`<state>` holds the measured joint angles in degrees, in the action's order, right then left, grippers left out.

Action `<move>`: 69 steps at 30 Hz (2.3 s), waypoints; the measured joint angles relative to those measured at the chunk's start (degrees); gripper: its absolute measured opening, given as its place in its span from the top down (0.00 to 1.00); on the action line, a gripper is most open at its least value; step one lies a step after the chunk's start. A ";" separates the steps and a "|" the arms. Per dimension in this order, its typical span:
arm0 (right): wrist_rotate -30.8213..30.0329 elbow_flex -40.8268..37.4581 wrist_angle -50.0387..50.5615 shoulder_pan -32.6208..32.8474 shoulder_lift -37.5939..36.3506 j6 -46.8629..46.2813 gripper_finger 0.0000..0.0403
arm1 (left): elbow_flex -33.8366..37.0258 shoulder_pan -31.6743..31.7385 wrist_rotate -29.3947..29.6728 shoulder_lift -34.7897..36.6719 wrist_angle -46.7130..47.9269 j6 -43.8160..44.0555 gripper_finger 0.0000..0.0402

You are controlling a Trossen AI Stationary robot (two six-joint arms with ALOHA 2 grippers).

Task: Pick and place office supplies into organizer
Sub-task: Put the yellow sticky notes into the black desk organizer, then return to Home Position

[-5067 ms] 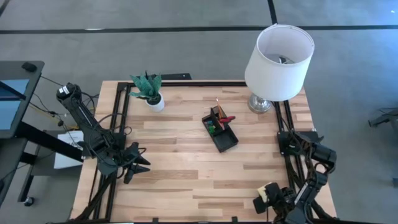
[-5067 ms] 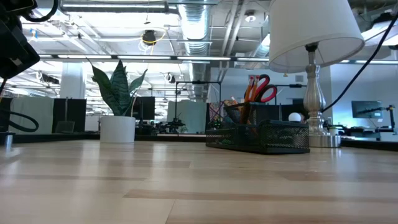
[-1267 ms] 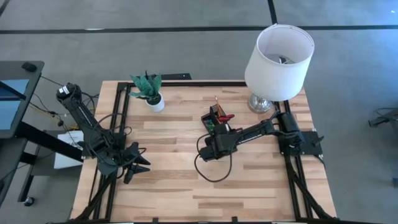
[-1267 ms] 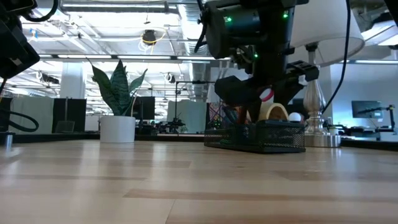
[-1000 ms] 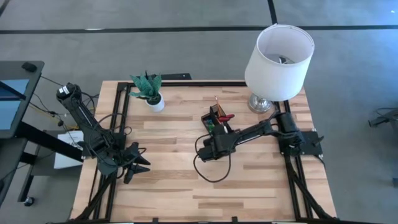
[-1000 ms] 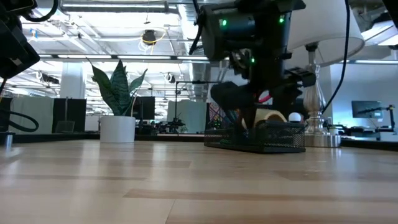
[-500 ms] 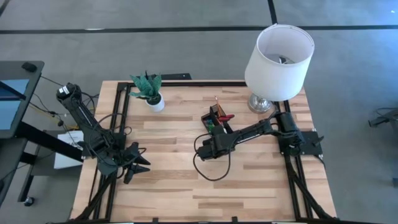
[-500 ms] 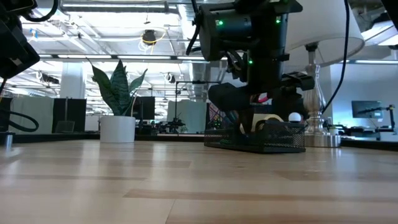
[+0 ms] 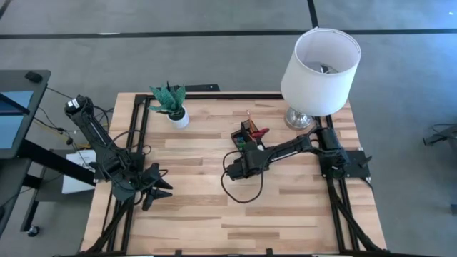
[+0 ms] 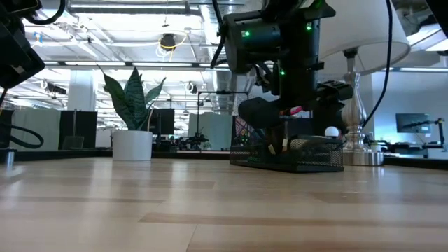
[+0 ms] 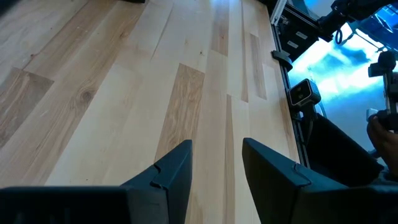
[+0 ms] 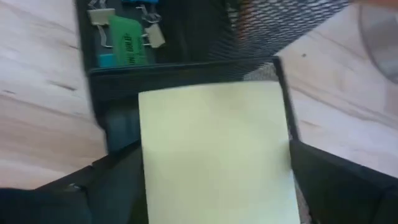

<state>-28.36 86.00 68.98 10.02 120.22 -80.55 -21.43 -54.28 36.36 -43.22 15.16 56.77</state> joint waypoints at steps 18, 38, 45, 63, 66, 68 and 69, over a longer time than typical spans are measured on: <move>-0.18 0.00 0.33 0.04 -0.65 1.15 0.01 | 0.00 0.00 0.00 -0.01 0.00 0.01 0.66; -15.74 13.01 19.27 21.96 -8.05 -11.69 0.02 | 0.00 0.00 -0.01 0.00 0.67 0.01 0.66; -19.42 13.07 20.98 33.17 -12.42 -7.92 0.02 | 0.00 0.00 -0.07 0.00 0.92 0.01 0.66; -46.50 7.13 17.98 63.05 -34.46 -0.83 0.03 | -4.31 -1.01 10.43 9.57 5.30 -13.03 0.66; -49.59 -3.50 13.30 64.46 -34.28 -6.29 0.02 | -5.98 -2.14 12.39 17.88 4.14 -23.84 0.66; -54.55 -13.09 5.26 64.93 -34.31 -7.73 0.02 | -5.56 -2.78 11.91 23.48 3.85 -28.25 0.66; -57.13 -18.02 0.13 64.98 -34.23 -7.47 0.02 | -4.54 -2.98 11.81 26.02 3.78 -29.06 0.66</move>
<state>-85.49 67.98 69.11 75.00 86.00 -88.02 -25.97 -57.26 48.17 -17.20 18.94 27.71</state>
